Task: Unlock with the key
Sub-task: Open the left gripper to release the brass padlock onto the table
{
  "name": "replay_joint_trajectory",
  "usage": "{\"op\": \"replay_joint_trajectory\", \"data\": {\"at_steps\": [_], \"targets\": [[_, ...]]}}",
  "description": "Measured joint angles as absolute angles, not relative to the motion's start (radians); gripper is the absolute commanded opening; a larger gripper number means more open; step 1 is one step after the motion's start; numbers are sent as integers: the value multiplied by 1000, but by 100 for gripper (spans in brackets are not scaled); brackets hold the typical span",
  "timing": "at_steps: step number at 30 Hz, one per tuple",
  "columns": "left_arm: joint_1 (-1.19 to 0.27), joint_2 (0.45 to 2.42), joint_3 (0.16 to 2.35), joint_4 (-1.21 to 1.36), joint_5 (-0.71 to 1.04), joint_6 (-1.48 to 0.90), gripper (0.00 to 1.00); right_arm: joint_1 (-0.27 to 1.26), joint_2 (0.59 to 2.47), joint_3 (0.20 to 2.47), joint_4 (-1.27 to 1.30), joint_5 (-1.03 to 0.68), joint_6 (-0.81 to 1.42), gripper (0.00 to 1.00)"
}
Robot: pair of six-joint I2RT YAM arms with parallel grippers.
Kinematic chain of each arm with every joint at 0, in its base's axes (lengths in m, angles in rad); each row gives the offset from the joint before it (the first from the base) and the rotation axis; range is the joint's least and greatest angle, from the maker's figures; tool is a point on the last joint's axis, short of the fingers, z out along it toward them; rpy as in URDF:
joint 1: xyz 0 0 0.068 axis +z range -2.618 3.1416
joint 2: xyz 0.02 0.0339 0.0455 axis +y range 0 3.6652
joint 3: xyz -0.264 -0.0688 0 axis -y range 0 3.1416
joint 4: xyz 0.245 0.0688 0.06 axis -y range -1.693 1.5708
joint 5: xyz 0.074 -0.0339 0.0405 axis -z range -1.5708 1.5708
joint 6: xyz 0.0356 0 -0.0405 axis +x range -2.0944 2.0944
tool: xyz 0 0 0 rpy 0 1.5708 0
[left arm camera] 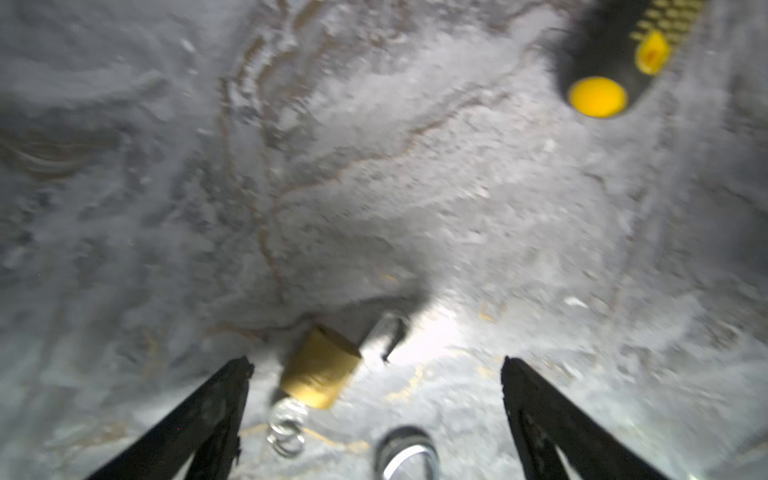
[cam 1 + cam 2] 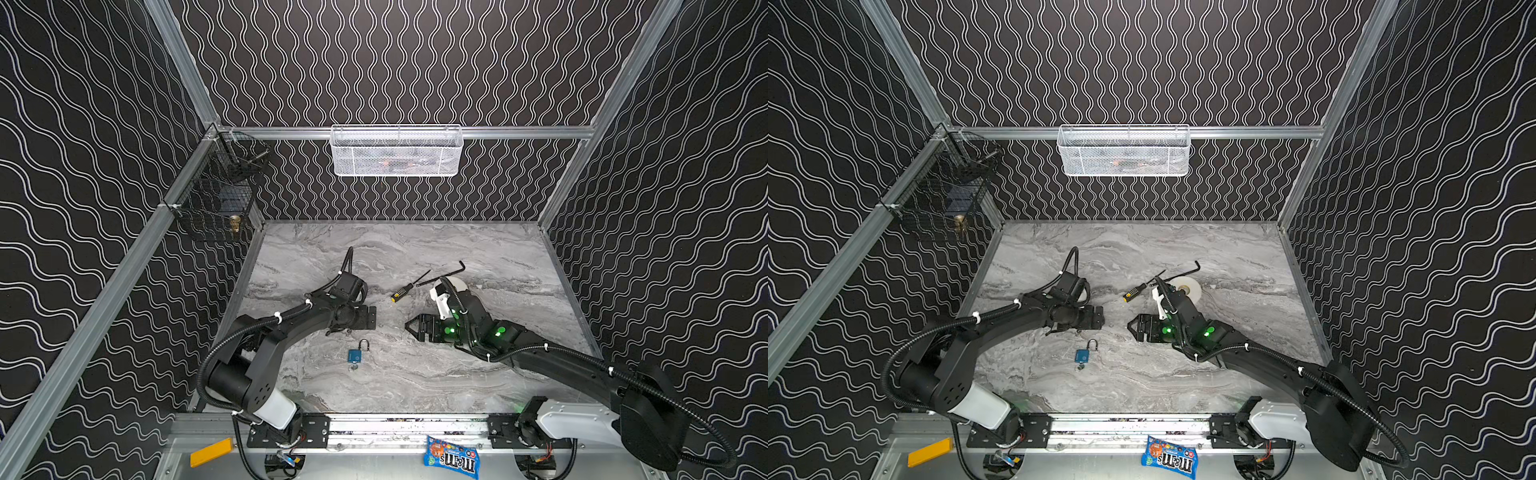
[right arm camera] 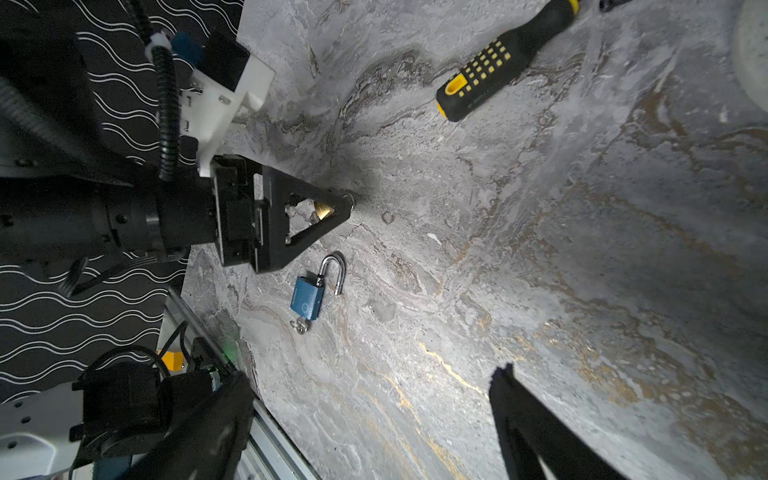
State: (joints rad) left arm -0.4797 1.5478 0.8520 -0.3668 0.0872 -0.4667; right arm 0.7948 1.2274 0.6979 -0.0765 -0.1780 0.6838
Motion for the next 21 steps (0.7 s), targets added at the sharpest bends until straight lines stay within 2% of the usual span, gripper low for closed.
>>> {"op": "replay_joint_trajectory", "data": {"at_steps": [7, 11, 14, 17, 21], "targets": [[-474, 1433, 841, -363, 74, -500, 98, 787, 1198, 702, -91, -166, 668, 92], [-429, 1341, 862, -383, -1, -528, 99, 719, 1150, 757, -163, -76, 633, 99], [-346, 1286, 896, -395, -89, -549, 99, 584, 1114, 792, -213, 36, 606, 99], [-242, 1295, 928, -410, -219, -567, 98, 445, 1083, 788, -227, 229, 567, 99], [-136, 1336, 886, -378, -403, -569, 98, 287, 1067, 667, -128, 443, 510, 99]]}}
